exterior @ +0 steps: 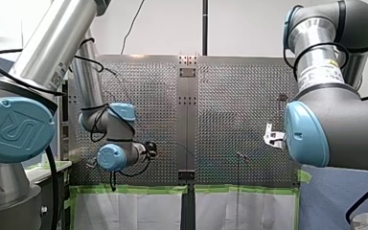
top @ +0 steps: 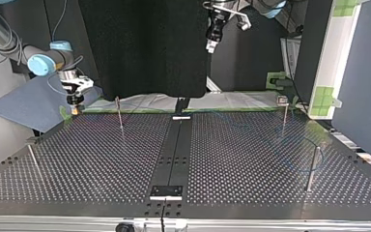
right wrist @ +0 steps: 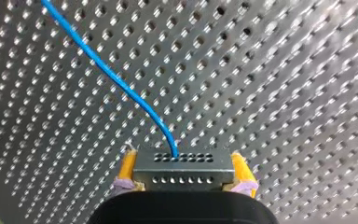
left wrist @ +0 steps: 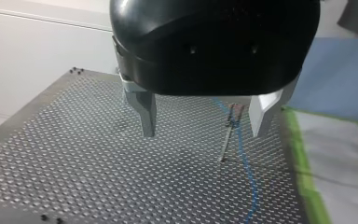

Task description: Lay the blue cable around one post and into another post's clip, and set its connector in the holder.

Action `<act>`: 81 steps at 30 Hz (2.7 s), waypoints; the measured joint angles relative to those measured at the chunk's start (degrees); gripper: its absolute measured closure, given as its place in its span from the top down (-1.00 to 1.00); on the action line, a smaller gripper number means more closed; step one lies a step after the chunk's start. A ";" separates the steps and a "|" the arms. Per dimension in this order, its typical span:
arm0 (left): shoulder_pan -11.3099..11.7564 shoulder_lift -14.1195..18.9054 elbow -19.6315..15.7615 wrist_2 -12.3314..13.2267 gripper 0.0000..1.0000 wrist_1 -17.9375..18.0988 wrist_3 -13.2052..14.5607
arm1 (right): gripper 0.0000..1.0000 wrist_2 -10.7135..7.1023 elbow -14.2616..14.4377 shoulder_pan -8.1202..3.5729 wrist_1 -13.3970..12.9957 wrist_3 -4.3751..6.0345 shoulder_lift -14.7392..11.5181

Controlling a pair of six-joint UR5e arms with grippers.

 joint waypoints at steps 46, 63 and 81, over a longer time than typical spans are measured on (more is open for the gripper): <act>0.30 -0.02 3.08 -0.59 1.00 -4.29 -1.53 | -0.97 5.34 0.02 5.43 9.67 3.38 -21.19; 0.30 -0.01 3.08 -0.56 1.00 -5.32 -0.46 | -0.97 10.41 0.53 3.41 12.99 3.66 -25.49; 0.52 -0.03 3.08 -0.63 1.00 -6.44 -0.21 | -0.97 14.67 0.33 -0.05 13.13 -0.66 -22.61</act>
